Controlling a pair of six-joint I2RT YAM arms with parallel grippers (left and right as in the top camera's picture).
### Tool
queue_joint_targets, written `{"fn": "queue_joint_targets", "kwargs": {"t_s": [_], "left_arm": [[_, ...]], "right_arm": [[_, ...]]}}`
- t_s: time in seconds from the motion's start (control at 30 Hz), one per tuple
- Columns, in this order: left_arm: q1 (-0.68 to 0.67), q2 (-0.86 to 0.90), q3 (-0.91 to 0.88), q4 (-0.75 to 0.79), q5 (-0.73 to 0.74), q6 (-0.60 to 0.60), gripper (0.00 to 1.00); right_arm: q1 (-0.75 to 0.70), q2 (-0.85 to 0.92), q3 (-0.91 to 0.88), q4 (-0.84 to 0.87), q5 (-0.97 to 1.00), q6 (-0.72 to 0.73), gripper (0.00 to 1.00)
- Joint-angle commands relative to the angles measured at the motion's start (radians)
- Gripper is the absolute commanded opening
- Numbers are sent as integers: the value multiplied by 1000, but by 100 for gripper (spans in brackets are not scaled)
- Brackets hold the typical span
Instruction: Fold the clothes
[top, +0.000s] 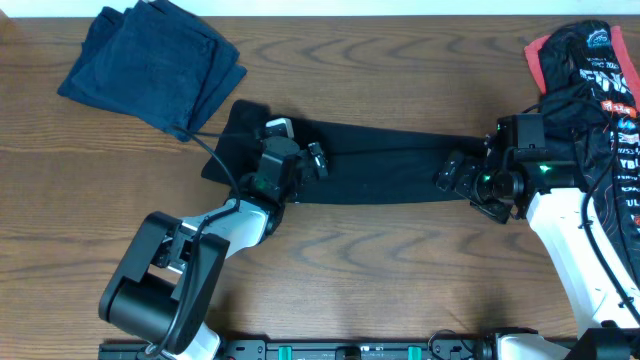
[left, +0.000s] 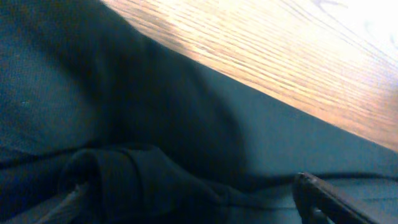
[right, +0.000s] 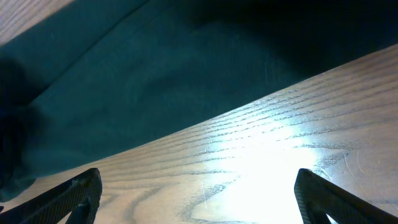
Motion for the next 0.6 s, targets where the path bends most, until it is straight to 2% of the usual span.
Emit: {"fn": "queue_joint_targets", "kwargs": {"t_s": [0.0, 0.37, 0.5, 0.57], "left_arm": [[6, -61, 35, -39, 68, 78, 98], [7, -453, 63, -336, 67, 106, 98], [32, -489, 63, -453, 65, 97, 98], [62, -471, 63, -510, 65, 41, 98]], "right_arm": [[10, 3, -6, -4, 5, 10, 97], [10, 3, -6, -4, 5, 10, 97], [10, 3, -6, -4, 5, 10, 96], [10, 3, -6, -4, 5, 10, 96]]}}
